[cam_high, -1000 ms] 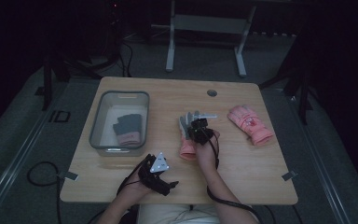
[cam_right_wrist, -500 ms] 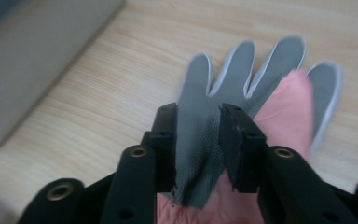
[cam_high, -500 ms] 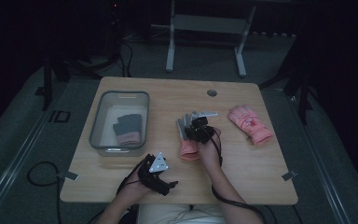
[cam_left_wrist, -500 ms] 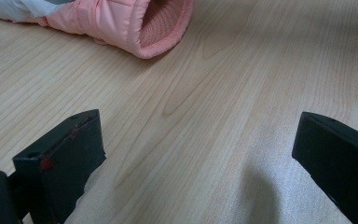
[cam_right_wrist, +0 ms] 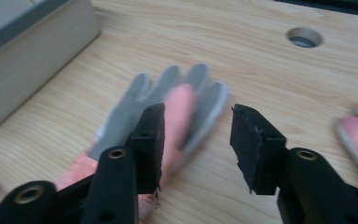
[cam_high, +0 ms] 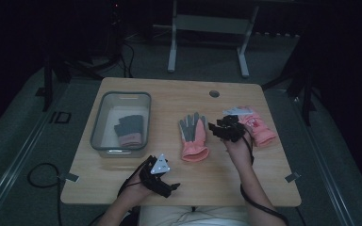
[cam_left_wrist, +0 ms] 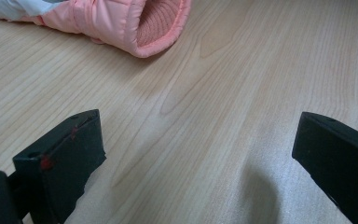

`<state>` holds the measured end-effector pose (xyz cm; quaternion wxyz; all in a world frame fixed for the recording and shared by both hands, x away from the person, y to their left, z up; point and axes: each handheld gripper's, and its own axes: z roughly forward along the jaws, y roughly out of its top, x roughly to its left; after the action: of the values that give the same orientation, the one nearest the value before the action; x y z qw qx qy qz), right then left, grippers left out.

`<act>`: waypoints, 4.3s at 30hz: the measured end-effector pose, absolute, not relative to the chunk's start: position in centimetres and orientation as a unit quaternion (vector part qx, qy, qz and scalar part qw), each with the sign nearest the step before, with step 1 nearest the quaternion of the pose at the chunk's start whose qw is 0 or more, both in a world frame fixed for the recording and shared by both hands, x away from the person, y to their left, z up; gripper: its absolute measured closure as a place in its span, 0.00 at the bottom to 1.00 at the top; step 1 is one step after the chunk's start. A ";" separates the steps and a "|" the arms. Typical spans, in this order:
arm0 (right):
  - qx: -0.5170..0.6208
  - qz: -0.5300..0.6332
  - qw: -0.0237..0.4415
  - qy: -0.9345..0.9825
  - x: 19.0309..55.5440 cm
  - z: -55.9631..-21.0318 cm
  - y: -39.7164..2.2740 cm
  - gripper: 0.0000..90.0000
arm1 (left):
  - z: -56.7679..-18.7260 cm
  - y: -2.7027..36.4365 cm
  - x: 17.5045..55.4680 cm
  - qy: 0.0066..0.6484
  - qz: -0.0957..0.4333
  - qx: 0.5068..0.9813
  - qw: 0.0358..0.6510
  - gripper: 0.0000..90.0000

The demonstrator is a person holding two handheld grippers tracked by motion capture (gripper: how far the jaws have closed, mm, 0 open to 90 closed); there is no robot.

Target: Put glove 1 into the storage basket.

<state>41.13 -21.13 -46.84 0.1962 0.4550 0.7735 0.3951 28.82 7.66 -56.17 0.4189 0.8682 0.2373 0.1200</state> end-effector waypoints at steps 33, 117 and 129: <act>0.443 0.319 0.232 0.805 47.3 -48.2 -37.5 0.54 | -56.1 7.7 28.7 0.238 0.118 0.866 0.424 0.02; 0.632 0.338 0.241 0.654 39.1 -53.1 -25.6 0.91 | -56.4 8.1 28.4 0.240 0.118 0.861 0.432 0.02; 0.614 0.348 0.243 0.666 39.0 -51.4 -26.5 0.78 | -56.4 8.0 28.5 0.241 0.114 0.862 0.431 0.02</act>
<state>39.01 -26.51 -51.44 0.2434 0.6139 0.6656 0.3478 28.54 8.02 -56.42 0.4314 0.8619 0.2407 0.1142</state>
